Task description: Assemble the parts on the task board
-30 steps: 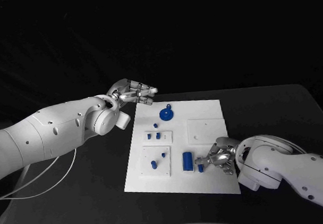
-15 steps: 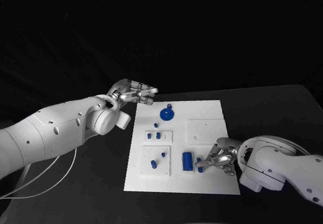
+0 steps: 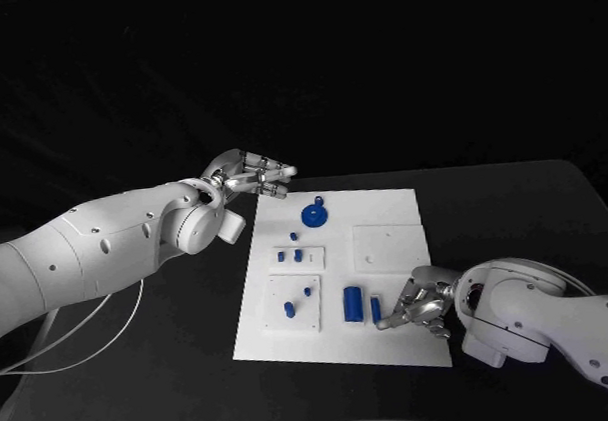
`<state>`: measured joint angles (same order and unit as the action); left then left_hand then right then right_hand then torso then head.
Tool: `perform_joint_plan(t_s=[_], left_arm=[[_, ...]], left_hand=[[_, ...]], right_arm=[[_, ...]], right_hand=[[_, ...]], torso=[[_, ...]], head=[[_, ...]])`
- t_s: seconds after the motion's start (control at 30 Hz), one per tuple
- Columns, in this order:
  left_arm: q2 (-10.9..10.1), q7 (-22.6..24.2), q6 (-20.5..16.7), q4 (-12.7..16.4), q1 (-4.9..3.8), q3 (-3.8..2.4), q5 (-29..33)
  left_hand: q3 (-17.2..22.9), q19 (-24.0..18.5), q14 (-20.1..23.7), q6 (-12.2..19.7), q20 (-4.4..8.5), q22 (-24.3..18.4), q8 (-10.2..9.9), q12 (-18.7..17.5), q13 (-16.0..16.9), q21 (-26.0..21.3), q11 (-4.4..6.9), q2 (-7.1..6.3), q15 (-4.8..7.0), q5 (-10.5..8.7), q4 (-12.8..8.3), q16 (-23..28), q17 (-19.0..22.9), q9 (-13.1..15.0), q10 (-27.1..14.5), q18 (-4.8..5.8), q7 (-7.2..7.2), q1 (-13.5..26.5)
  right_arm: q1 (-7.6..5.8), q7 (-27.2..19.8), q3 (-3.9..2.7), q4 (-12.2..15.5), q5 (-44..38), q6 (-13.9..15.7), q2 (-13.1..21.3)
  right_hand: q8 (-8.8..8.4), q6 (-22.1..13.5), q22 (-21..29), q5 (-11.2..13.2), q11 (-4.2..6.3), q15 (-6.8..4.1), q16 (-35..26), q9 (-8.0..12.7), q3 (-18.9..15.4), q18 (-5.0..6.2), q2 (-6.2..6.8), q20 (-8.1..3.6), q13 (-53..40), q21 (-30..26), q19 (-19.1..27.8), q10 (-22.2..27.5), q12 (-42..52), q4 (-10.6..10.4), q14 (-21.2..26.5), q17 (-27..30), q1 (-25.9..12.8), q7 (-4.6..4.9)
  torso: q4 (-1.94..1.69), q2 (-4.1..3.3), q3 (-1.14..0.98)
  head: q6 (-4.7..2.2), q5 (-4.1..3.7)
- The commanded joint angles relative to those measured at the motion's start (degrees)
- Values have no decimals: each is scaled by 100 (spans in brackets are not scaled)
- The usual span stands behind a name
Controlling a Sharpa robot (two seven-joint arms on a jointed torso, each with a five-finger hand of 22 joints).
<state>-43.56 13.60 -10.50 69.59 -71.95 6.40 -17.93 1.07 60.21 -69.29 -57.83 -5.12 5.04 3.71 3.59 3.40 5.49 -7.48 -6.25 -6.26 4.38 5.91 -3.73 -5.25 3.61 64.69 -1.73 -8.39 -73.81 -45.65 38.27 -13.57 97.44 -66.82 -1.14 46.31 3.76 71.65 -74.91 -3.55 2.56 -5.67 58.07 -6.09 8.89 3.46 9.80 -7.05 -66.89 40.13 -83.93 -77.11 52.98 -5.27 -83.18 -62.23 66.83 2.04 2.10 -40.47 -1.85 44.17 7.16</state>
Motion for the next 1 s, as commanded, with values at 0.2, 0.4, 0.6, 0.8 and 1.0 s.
perform_joint_plan(t_s=[0.2,0.4,0.6,0.8,1.0], left_arm=[[6,16,38,1,-2,-3,-22],[7,15,42,-5,-1,-3,-22],[9,14,47,-8,-1,-3,-22],[8,7,52,-10,-1,-3,-22],[10,3,55,-13,-1,-2,-24]], left_hand=[[10,-25,25,3,-27,6,-8,-18,5,19,-4,-7,2,-5,1,11,-6,2,-37,-32,-16,-43],[10,-25,25,3,-27,6,-8,-18,5,19,-4,-7,2,-5,1,11,-6,2,-37,-32,-16,-43],[10,-25,25,3,-27,6,-8,-18,5,19,-4,-7,2,-5,1,11,-6,2,-37,-32,-16,-43],[11,-26,24,0,-27,6,-9,-17,6,19,-2,8,2,-6,-5,10,-7,2,-33,-31,-17,-33],[11,-26,24,0,-27,6,-9,-17,6,19,-2,8,2,-6,-5,10,-7,2,-33,-31,-17,-33]], right_arm=[[15,-66,2,-10,15,-201,-47],[17,0,3,-59,-96,-68,-98],[19,82,6,-136,-272,102,-171],[21,103,7,-184,-328,200,-206],[21,97,7,-218,-369,202,-233]], right_hand=[[-8,56,-469,13,5,2,-21,6,29,-19,-9,13,0,-14,-287,-39,1,49,-24,-11,72,8],[-9,89,-471,32,14,-1,0,17,197,-18,-66,11,-5,0,-291,-53,8,88,-28,-33,13,-6],[-12,114,-476,67,37,-16,9,51,699,-35,-198,-9,-13,38,-297,-77,-2,101,-29,-56,-102,-36],[-7,135,-478,78,47,-25,19,83,951,-51,-253,-25,-32,53,-300,-97,-9,30,-34,-85,-220,-43],[-7,135,-479,78,50,-25,16,99,949,-56,-353,-26,-47,62,-298,-103,-23,117,-39,-100,-242,-49]], torso=[[-9,-3,5],[-11,-1,7],[-10,-2,6],[-11,-3,5],[-6,1,5]], head=[[4,-21],[13,-29],[25,-25],[28,-25],[22,-21]])
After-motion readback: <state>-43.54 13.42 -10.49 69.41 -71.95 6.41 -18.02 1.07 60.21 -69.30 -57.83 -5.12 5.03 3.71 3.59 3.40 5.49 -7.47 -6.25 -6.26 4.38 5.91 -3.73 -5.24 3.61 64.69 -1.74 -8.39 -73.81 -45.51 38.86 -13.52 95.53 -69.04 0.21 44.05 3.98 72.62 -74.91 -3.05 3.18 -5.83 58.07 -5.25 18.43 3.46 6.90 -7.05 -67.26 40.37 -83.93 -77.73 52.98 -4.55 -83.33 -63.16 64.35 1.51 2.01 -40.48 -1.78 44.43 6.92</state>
